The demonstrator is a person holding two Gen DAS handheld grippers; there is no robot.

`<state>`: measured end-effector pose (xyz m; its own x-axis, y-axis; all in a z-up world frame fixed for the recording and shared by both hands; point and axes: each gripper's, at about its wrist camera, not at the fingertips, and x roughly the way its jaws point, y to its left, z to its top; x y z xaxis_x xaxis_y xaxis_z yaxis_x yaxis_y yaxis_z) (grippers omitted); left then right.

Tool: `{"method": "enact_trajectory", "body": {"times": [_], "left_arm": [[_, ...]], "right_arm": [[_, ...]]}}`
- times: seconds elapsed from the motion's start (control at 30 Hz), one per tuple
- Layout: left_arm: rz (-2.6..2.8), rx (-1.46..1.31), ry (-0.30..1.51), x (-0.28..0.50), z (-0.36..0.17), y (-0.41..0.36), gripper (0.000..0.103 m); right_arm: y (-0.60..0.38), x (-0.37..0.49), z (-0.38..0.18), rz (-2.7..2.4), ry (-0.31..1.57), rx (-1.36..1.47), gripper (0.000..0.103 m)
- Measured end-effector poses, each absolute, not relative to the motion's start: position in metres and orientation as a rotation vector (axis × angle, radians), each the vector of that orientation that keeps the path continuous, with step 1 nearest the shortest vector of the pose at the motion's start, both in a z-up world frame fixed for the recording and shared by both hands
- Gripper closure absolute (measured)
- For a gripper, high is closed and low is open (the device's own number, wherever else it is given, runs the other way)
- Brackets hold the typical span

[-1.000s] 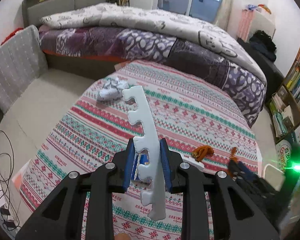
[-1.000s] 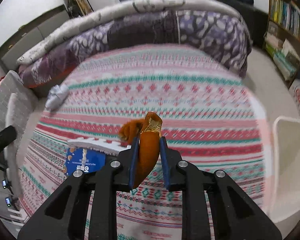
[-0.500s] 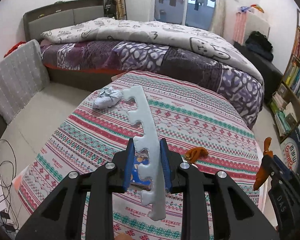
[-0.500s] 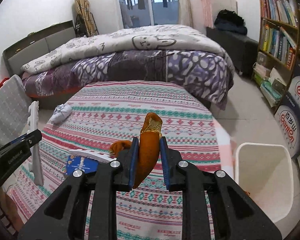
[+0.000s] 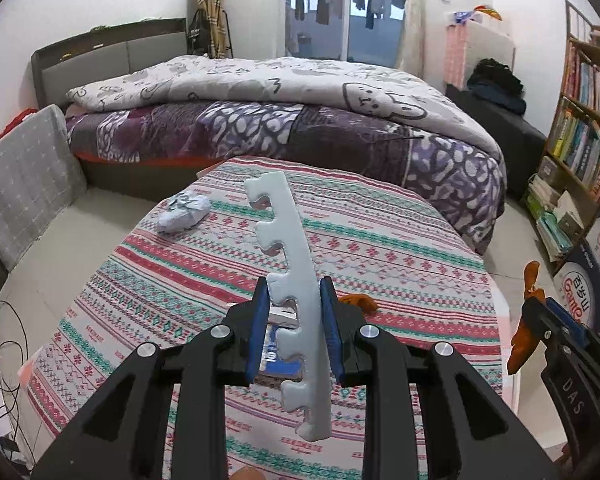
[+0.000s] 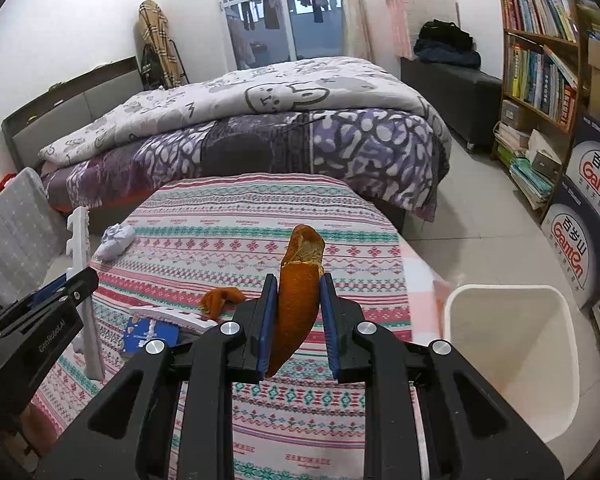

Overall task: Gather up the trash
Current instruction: 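Carry the orange peel over the bin and open the right tool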

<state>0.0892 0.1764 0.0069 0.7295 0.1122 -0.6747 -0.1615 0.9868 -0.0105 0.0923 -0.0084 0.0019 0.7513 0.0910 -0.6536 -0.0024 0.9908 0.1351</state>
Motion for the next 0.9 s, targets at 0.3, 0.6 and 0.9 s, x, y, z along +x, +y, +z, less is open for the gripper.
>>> {"method": "enact_trajectory", "body": {"times": [0.3,0.6,0.9], "left_arm": [[0.108,-0.055,0.746,0.089,0.004,0.151,0.077],[0.04,-0.009,0.757,0.088,-0.002,0.121,0.077],[-0.051,0.07,0.754,0.076,-0.008,0.082,0.077]], "right_arm": [[-0.041,0.088,0.003,-0.016,0.723,0.144,0.082],[-0.084,0.089,-0.005,-0.137,0.781,0.19,0.082],[-0.134,0.082,-0.012,-0.276,0.822,0.246,0.079]]}}
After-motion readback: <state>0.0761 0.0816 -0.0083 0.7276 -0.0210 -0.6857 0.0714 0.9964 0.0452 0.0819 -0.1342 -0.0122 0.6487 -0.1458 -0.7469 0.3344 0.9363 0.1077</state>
